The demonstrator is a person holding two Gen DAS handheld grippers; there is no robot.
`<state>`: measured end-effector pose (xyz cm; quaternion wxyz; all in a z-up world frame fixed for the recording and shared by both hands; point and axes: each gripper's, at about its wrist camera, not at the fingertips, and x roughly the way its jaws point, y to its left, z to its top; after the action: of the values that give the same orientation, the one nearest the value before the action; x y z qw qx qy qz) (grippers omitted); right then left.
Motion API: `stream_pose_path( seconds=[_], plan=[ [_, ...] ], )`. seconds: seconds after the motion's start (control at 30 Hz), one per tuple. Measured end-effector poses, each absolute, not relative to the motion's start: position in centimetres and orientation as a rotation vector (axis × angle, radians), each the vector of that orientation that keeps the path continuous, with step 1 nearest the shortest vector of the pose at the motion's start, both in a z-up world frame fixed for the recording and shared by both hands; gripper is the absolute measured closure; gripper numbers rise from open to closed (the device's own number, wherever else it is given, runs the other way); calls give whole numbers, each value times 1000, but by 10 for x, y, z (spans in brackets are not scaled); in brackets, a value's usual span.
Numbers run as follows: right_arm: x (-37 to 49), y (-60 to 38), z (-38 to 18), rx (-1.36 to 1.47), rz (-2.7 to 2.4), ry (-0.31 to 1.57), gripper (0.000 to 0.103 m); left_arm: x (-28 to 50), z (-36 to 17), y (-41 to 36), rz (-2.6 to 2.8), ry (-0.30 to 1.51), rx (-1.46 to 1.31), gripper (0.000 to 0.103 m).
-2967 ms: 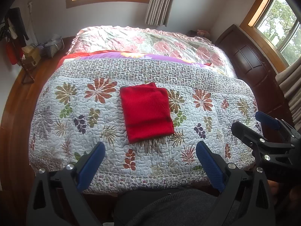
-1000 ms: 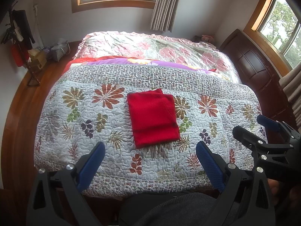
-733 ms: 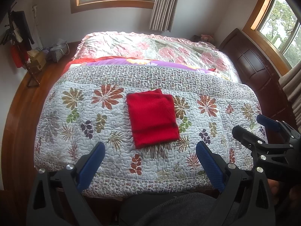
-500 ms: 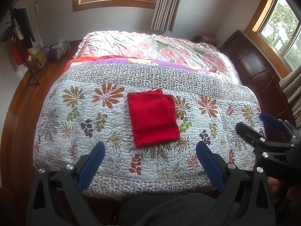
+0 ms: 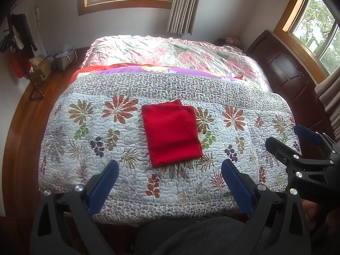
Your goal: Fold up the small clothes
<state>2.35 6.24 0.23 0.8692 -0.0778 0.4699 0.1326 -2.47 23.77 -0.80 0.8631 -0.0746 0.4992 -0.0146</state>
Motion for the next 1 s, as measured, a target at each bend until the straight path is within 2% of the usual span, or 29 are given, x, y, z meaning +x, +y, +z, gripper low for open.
stream_pose_path(
  seconds=[0.73,1.0],
  plan=[
    [29,63,-3,-190,219,981,3,-23,-12,237,-30,1053,-151,6],
    [24,63,-15,-136,297,1034,4,-22,-16,238,-37,1061,-150,6]
  ],
)
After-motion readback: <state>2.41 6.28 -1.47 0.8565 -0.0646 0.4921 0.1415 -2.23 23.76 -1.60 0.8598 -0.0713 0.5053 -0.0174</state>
